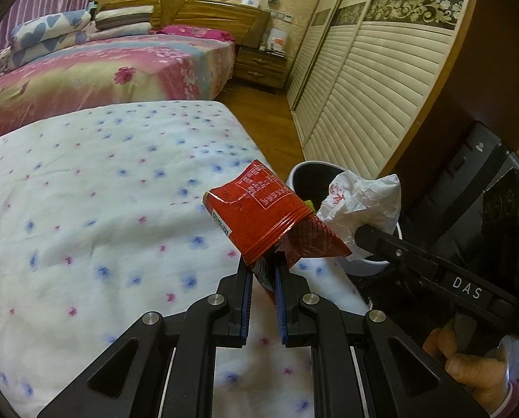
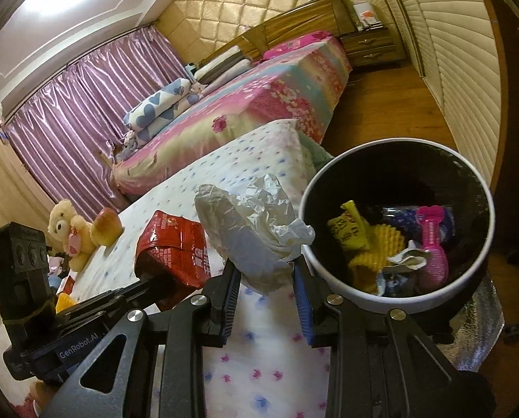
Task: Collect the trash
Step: 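Carry the red packet and white tissue over the trash bin with both grippers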
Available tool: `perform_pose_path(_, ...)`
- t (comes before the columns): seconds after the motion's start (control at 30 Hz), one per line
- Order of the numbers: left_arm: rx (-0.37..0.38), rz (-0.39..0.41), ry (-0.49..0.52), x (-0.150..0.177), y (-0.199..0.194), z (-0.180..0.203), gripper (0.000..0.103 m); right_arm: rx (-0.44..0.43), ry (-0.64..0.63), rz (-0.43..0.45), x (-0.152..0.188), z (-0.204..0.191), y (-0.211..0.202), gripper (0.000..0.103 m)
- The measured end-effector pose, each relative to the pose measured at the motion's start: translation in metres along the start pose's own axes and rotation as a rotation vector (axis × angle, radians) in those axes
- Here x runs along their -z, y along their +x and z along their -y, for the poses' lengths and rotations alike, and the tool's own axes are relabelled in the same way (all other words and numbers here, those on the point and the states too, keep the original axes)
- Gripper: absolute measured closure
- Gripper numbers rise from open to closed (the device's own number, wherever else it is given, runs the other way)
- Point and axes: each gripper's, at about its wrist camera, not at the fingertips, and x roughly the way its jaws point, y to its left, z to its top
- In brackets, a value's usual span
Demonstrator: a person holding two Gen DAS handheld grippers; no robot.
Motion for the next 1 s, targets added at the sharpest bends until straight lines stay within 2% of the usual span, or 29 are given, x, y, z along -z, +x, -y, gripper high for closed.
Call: perform_pose_path(1.0,0.043,-0.018,0.084,-0.013,0.023,0.047,0.093,0.053,0.067,0.059,-0.005,0.038,-0.034,0.073)
